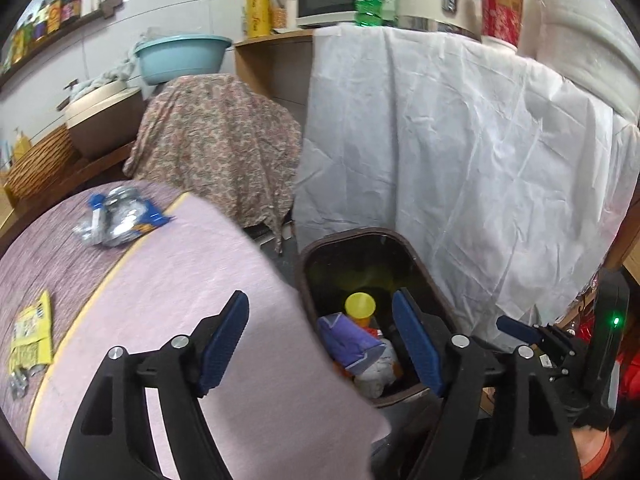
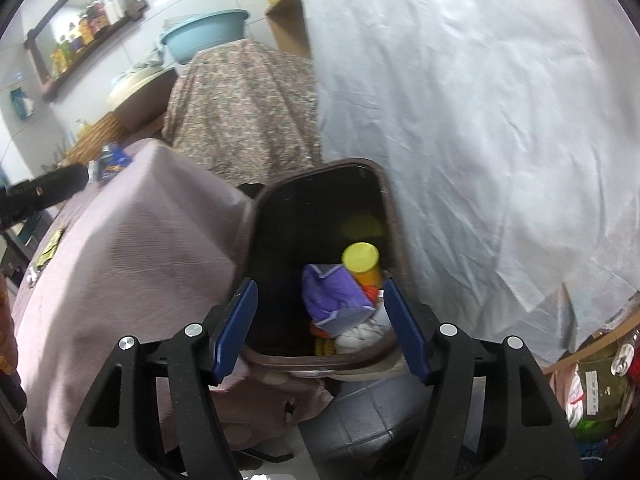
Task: Collect trash
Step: 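Grasp the yellow snack wrapper with the left tool while the right grasps the foil bag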
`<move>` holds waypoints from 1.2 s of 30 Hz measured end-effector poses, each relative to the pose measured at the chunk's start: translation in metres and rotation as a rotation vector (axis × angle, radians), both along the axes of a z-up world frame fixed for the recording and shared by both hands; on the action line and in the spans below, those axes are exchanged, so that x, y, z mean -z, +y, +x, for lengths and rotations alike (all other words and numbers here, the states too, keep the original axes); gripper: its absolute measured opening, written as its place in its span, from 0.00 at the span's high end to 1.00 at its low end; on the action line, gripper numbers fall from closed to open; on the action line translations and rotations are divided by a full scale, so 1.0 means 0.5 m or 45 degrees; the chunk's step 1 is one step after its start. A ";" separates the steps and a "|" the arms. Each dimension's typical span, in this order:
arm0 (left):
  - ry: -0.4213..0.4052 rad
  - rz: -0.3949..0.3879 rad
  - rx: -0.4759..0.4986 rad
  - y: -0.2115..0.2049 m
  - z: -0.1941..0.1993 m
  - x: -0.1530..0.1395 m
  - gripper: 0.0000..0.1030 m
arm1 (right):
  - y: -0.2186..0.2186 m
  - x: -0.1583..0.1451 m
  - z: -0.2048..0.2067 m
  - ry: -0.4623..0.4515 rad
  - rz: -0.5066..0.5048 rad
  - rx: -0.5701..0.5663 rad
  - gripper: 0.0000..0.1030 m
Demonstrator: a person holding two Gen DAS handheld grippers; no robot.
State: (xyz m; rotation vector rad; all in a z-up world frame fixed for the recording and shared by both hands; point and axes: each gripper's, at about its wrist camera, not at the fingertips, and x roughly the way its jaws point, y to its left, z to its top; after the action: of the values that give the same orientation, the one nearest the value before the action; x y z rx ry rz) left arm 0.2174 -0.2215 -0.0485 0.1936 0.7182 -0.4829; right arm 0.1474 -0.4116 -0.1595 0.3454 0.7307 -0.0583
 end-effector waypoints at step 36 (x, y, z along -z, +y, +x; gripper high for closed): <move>0.142 0.042 -0.599 0.608 0.063 0.061 0.93 | 0.346 -0.153 0.075 -0.115 -0.158 -0.533 0.28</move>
State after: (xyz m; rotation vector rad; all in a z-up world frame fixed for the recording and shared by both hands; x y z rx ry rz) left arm 0.2487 0.0827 -0.0790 0.0245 0.8513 -0.0328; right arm 0.1848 -0.2383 -0.0832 0.0717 0.6940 0.3048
